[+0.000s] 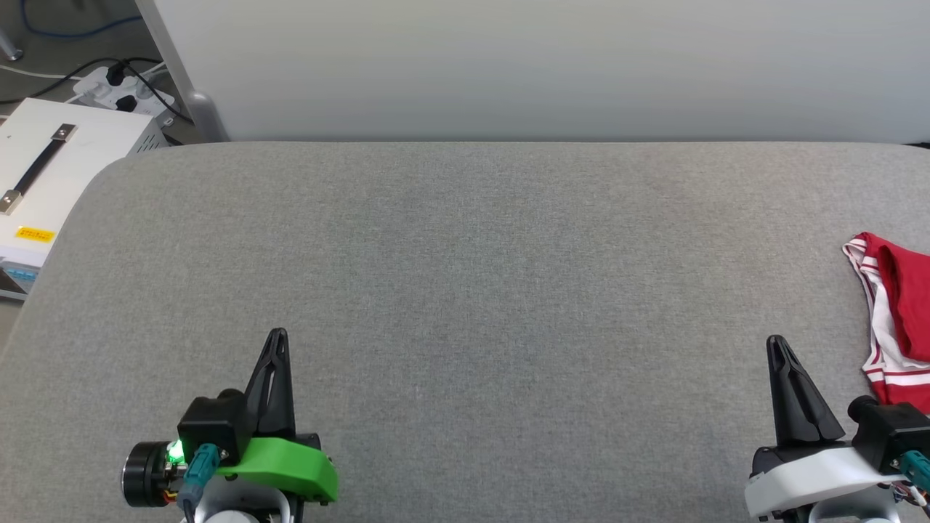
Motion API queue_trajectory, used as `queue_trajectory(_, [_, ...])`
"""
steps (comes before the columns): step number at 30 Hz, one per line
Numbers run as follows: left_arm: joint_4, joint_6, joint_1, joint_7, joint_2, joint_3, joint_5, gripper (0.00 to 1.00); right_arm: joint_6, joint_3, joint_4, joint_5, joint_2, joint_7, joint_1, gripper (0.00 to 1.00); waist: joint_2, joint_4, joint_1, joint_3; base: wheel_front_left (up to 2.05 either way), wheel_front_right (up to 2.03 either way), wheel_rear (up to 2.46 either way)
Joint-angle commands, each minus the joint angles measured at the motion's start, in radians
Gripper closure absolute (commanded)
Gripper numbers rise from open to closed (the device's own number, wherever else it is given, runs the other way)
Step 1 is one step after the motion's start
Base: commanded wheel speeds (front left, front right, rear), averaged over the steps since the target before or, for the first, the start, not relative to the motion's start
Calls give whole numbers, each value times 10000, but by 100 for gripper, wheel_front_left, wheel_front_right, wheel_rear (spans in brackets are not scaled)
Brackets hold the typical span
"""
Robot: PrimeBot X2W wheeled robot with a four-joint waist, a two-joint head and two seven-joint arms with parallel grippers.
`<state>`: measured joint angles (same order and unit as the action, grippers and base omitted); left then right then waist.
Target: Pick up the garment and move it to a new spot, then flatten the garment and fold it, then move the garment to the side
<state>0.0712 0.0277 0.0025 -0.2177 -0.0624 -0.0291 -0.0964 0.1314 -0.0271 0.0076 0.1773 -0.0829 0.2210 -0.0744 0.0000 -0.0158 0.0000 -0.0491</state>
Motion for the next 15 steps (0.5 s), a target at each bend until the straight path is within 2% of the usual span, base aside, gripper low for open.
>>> queue_trajectory(1, [-42,-44,-4,53,20,24,71,100,-1,21,-16,-104,30,-68,117,100,0,2,0,7,0,0,0])
queue_trajectory(15, [-131,-75,-7,334,33,59,189,100,-2,54,-24,-324,69,-351,200,100,0,22,0,71,0,0,0])
